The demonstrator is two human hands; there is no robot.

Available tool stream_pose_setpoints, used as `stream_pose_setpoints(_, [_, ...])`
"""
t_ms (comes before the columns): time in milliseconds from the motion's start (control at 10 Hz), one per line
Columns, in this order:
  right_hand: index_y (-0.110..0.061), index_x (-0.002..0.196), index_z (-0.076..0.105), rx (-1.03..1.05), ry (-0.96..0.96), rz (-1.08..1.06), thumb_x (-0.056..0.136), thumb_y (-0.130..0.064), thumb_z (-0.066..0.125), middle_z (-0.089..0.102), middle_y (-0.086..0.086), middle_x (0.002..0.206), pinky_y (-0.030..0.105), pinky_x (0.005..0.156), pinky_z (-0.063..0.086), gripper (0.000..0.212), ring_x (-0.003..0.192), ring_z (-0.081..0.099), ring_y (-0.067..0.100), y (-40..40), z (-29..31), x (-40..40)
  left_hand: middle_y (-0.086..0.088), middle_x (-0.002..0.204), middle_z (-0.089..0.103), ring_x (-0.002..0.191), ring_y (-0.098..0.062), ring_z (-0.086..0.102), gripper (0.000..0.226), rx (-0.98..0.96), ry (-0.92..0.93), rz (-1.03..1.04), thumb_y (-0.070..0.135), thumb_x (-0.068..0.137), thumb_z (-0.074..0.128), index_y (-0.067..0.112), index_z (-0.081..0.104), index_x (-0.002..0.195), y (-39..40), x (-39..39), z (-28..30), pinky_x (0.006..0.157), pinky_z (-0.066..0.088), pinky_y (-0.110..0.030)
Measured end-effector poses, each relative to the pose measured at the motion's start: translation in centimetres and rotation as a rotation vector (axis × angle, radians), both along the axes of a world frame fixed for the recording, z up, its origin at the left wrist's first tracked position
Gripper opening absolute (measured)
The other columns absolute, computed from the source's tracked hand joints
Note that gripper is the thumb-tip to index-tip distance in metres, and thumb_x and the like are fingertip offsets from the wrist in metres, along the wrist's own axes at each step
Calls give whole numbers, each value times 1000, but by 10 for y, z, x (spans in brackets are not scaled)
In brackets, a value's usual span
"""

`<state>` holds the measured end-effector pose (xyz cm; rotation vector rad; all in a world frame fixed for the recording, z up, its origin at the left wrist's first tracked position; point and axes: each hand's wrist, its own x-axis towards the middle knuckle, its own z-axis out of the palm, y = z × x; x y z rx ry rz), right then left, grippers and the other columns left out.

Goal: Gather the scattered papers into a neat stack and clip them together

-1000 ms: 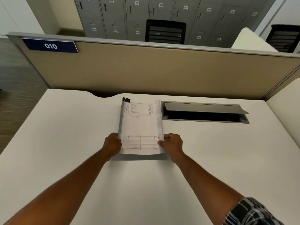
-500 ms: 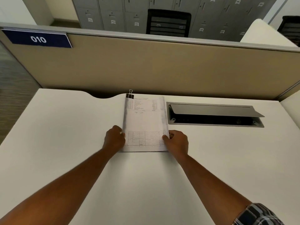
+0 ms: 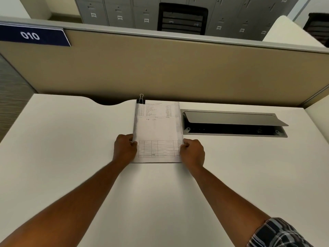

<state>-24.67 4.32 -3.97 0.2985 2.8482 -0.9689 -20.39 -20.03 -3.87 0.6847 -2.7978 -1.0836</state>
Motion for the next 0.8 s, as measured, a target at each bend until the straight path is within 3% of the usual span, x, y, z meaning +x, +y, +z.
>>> stream_pose_setpoints(100, [-17,85,70,-14,7,-5,90,-21,58,66,3,100,25,67,40,13,86,63,24,2,0,-2,-11,82,71,69,-23,64,9,-7,-13,-14,10,84,62,7,68,78,0,-4,-1,64,54,-29])
stream_pose_setpoints(200, [-19,68,54,-9,9,19,90,-18,58,57,0,87,23,54,32,22,74,52,21,2,2,-3,-10,83,67,69,-21,62,9,-1,-37,-20,17,82,65,9,68,82,-4,-4,-6,69,58,-33])
stream_pose_setpoints(300, [-25,67,43,-1,-6,48,90,-20,60,50,-3,87,22,54,31,29,74,48,19,2,5,-2,-10,102,62,86,-25,64,23,18,-76,-30,23,83,68,10,69,101,-2,-2,-7,80,58,-36])
stream_pose_setpoints(400, [-26,69,39,10,-69,76,88,-27,62,49,1,90,26,64,38,30,76,49,22,5,5,-1,-14,119,51,108,-30,56,35,49,-148,-26,27,85,68,9,62,115,9,2,2,96,50,-41])
stream_pose_setpoints(500, [-14,90,55,61,-109,108,88,-32,66,55,12,116,35,84,50,21,104,60,32,4,13,0,-16,136,39,127,-32,43,51,111,-170,-12,25,89,67,5,49,132,20,11,12,109,39,-40])
stream_pose_setpoints(600, [-9,141,52,49,-137,150,90,-36,69,46,13,142,40,105,45,61,132,48,35,4,22,5,-16,144,33,134,-33,36,59,105,-136,0,23,90,66,3,40,138,25,21,19,111,34,-41])
stream_pose_setpoints(800, [-13,153,40,31,-131,211,92,-42,67,42,8,154,40,113,39,73,141,42,28,18,47,32,-14,147,33,134,-32,37,62,16,-72,-147,25,89,65,8,36,141,40,49,38,108,39,-43])
